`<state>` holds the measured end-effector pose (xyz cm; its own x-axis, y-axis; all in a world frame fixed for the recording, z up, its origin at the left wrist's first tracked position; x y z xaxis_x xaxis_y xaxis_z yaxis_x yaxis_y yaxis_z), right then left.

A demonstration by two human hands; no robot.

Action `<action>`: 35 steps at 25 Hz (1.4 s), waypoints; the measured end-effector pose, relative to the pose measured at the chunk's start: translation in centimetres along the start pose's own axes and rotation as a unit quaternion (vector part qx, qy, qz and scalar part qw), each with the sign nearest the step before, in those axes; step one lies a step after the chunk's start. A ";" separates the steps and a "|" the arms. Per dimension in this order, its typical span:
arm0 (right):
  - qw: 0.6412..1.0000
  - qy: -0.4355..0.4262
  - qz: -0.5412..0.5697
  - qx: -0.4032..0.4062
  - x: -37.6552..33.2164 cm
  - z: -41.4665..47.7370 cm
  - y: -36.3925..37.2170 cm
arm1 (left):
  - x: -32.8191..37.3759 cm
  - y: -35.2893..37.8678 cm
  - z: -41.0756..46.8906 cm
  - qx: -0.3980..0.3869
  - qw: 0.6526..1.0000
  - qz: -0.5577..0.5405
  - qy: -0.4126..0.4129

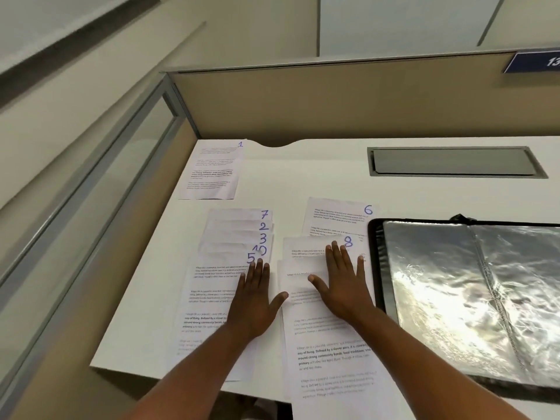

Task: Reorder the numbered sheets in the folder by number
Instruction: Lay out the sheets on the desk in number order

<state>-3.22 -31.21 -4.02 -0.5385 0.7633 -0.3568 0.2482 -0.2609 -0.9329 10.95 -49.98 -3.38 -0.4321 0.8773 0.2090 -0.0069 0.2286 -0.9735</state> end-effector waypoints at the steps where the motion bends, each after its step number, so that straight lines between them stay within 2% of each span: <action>1: 1.000 -0.006 0.004 0.002 -0.3 -0.2 0.1 | -0.2 -0.2 -0.3 0.002 1.000 0.004 -0.003; 11: 0.999 -0.022 0.008 0.026 -6.0 1.5 3.7 | -6.8 -0.9 2.9 0.030 0.999 -0.025 0.005; 16: 0.997 0.039 0.028 0.061 -11.1 5.7 5.3 | -13.6 -2.4 8.0 0.035 0.999 -0.034 0.024; 23: 0.964 0.159 0.101 0.188 -14.1 12.5 5.6 | -20.7 -4.3 15.1 0.026 0.997 -0.062 0.047; 29: 0.931 0.270 0.189 0.155 -13.9 15.2 5.6 | -21.3 -3.8 16.1 -0.006 0.995 -0.079 0.052; 35: 0.931 0.257 0.204 0.163 -14.5 15.4 5.3 | -21.7 -3.9 15.8 -0.012 0.993 -0.105 0.046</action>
<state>-6.52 -52.77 -4.56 0.0234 0.7218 -0.6917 0.0459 -0.6919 -0.7205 6.11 -76.62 -5.64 -0.3398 0.8436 0.4157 -0.0657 0.4196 -0.9053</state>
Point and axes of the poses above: each hand's wrist, its own z-axis towards the middle knuckle, its own y-axis out of the palm, x = y × z, the point moved 2 cm from there along z, towards the middle knuckle, and after that the axes turned 11 degrees about x, right-handed, at the moved point
